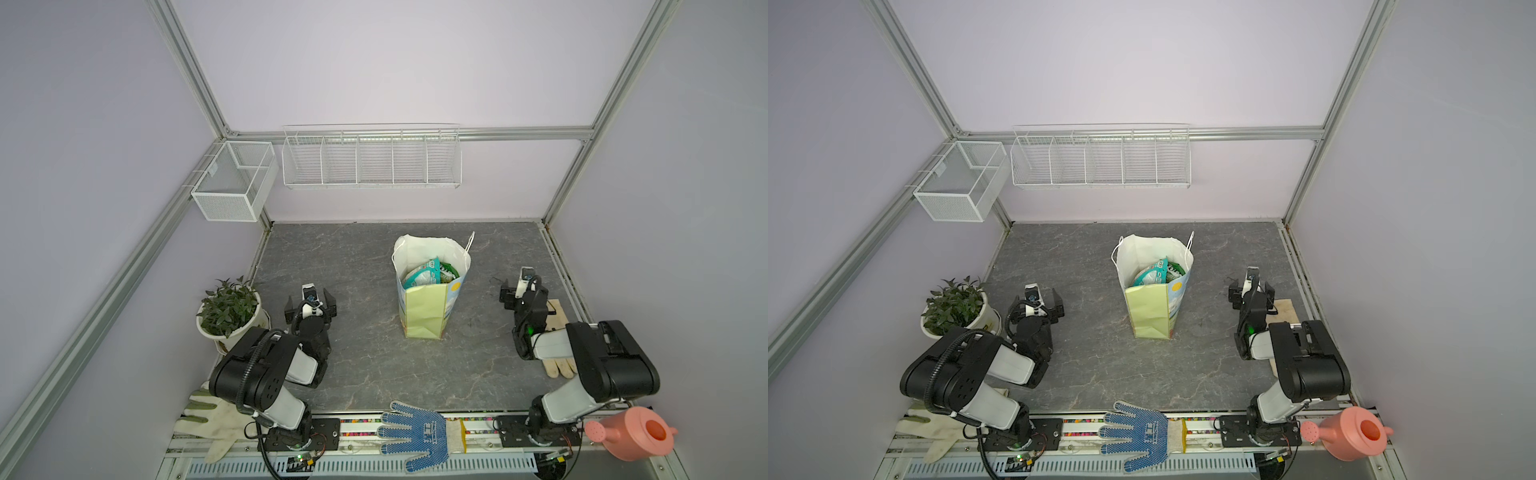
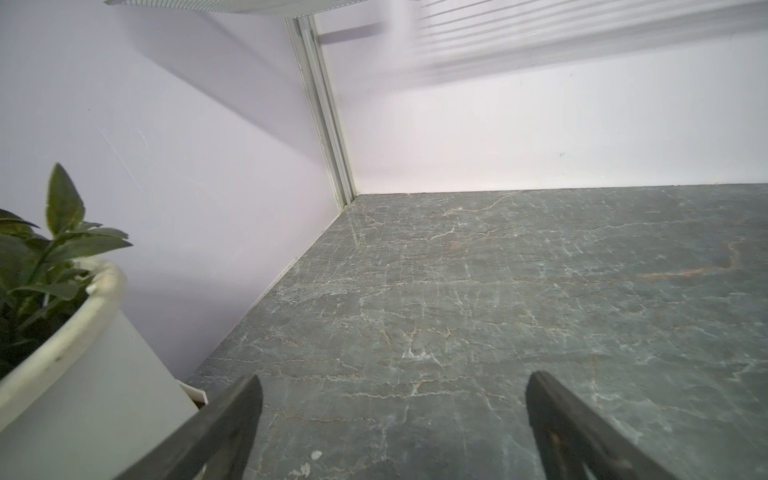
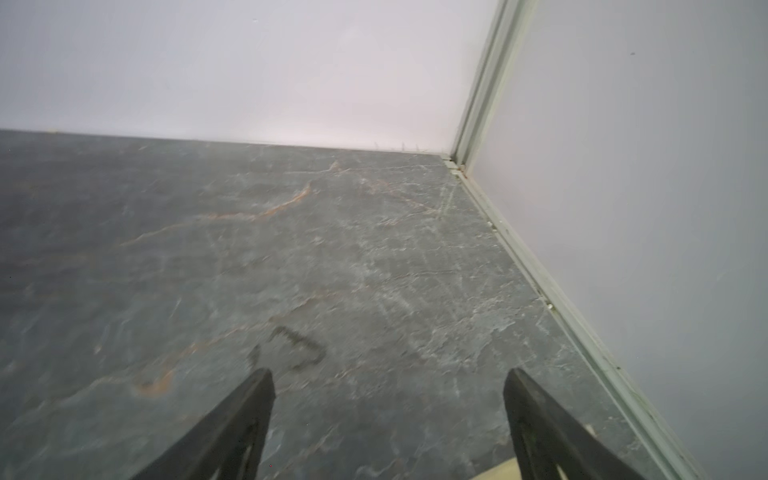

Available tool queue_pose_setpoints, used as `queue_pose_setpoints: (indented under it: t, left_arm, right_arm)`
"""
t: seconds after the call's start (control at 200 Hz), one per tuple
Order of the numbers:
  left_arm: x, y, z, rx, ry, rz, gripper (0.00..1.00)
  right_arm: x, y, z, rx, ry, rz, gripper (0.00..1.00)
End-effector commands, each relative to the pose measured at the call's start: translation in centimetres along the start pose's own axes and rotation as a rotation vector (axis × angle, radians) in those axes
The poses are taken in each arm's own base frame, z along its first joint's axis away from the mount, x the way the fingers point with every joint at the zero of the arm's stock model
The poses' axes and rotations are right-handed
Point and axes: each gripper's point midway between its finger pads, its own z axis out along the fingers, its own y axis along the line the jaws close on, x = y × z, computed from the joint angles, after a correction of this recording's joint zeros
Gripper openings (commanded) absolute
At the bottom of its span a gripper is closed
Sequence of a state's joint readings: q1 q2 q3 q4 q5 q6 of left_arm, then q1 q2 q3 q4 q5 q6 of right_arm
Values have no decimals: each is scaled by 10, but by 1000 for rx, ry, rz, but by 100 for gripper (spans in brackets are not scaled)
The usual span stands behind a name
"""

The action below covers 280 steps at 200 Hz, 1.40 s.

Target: Place the snacks into the paper bag

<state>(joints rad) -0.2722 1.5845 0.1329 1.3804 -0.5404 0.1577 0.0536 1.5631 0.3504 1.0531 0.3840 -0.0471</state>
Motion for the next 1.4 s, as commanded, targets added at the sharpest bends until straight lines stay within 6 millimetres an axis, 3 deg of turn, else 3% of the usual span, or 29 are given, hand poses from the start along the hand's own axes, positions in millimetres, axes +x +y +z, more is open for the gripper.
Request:
queue_pose_setpoints:
  t: [0.0, 0.33, 0.35, 0.53, 1.394]
  left_arm:
    - [0, -13, 8, 94, -13, -29, 98]
    - [2, -7, 18, 67, 17, -43, 98]
    - [-6, -8, 27, 61, 13, -58, 98]
    - [6, -1, 63, 103, 194, -127, 98]
    - [6, 1, 62, 108, 182, -132, 98]
  right_arm:
    - [17, 4, -1, -44, 80, 34, 89]
    - [16, 8, -2, -40, 75, 10, 89]
    - [16, 8, -2, -41, 76, 9, 89]
    - [16, 8, -2, -40, 75, 9, 89]
    - [16, 8, -2, -40, 78, 11, 89]
